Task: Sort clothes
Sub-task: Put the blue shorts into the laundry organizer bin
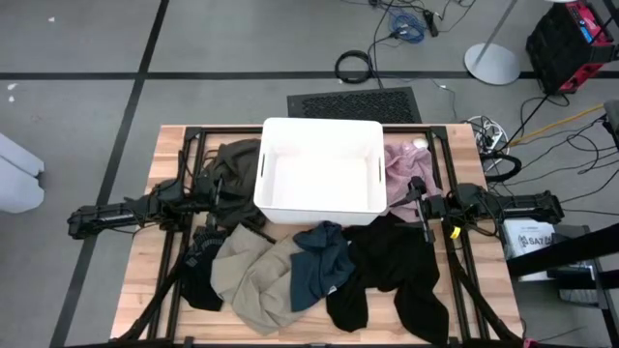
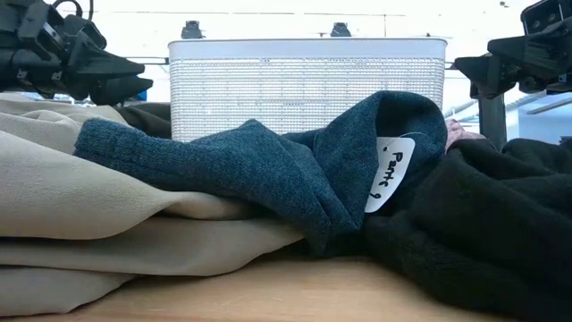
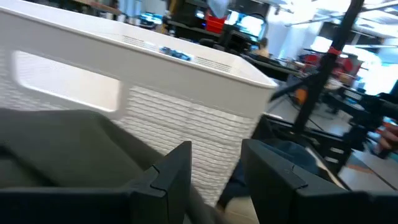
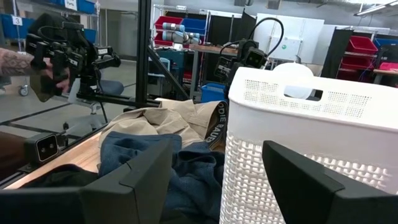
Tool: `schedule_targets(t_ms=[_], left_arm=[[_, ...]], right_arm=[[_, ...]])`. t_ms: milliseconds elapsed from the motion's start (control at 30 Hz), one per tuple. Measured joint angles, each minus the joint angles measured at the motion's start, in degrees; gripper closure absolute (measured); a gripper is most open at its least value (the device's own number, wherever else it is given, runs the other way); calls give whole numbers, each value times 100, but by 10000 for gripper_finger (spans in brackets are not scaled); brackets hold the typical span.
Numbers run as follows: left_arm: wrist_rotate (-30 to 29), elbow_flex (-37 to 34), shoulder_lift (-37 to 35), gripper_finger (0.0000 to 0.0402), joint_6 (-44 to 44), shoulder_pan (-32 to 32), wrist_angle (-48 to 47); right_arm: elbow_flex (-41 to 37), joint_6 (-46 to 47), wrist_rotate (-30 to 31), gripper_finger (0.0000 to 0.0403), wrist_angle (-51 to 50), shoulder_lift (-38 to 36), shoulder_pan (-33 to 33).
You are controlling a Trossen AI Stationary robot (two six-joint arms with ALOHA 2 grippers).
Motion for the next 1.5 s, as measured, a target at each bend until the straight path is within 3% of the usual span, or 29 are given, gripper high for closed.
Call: schedule_targets(t_ms=[367,600,767,1067,1300,1500], left_arm=[[-107,0,1,252,-83,0,16],[-347,0,1,252,-598,1,561],[-361,82,-1,252,-241,0,1416],[-365,818,18,252,388,0,1320],[-366,1453,362,252,794,0,1265],[-368,2237,1167,252,959,0,771]], right_arm=[[-2,-2,37,165,273,0,-1],[-2,544,86,165,1883,0,-1],[23,1028,1303,165,3057,-4,-2],[1129,1051,1523,165,1445,476,-4],[1940,670,1516,165,1325,1457,-4],[2700,395,1489,165,1323,2295,-3]])
